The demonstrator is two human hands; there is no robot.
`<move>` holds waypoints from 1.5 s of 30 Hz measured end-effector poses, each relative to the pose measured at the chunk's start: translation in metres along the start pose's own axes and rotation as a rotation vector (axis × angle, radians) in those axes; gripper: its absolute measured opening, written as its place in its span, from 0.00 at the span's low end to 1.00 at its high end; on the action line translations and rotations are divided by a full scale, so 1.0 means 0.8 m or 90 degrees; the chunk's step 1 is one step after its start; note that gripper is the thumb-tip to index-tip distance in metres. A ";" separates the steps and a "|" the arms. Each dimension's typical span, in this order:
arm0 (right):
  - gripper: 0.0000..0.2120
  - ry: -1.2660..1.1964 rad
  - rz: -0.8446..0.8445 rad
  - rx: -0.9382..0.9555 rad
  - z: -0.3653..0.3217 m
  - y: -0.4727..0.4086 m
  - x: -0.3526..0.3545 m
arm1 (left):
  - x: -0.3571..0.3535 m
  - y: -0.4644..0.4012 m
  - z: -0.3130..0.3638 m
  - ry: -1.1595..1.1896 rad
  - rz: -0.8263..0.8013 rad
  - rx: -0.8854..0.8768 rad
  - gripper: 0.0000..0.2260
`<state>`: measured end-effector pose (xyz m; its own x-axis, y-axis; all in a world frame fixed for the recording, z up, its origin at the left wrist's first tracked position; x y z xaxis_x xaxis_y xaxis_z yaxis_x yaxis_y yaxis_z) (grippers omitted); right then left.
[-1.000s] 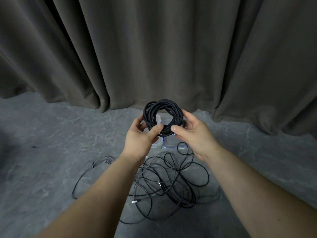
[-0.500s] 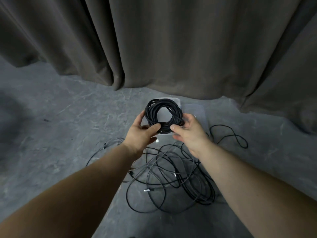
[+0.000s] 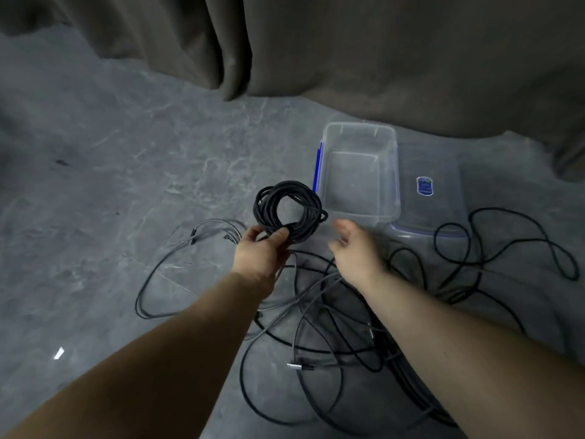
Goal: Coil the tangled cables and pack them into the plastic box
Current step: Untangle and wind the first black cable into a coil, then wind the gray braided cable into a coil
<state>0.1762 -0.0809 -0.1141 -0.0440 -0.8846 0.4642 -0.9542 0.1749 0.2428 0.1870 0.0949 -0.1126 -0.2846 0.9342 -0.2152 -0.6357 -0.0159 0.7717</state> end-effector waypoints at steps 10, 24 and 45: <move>0.25 0.348 -0.210 0.032 0.054 -0.021 -0.049 | -0.015 -0.088 -0.046 -0.012 0.001 0.044 0.08; 0.30 0.362 -0.074 0.129 0.027 0.023 -0.047 | 0.051 -0.065 -0.068 -0.013 0.081 0.022 0.12; 0.39 0.365 -0.035 0.071 0.042 -0.044 0.015 | 0.020 -0.099 -0.063 -0.296 0.099 -0.039 0.15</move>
<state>0.1996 -0.1120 -0.1457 0.1436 -0.5102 0.8480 -0.9773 0.0617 0.2027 0.1965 0.0934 -0.2074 -0.0378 0.9789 0.2009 -0.6564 -0.1759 0.7336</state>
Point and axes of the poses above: each hand's wrist, its own y-axis away from the middle knuckle, its own x-axis out of the back of the hand, z = x × y, the point moved 8 cm from there along -y, towards the middle knuckle, and after that the axes turned 10 degrees about x, right-handed, at the moved point
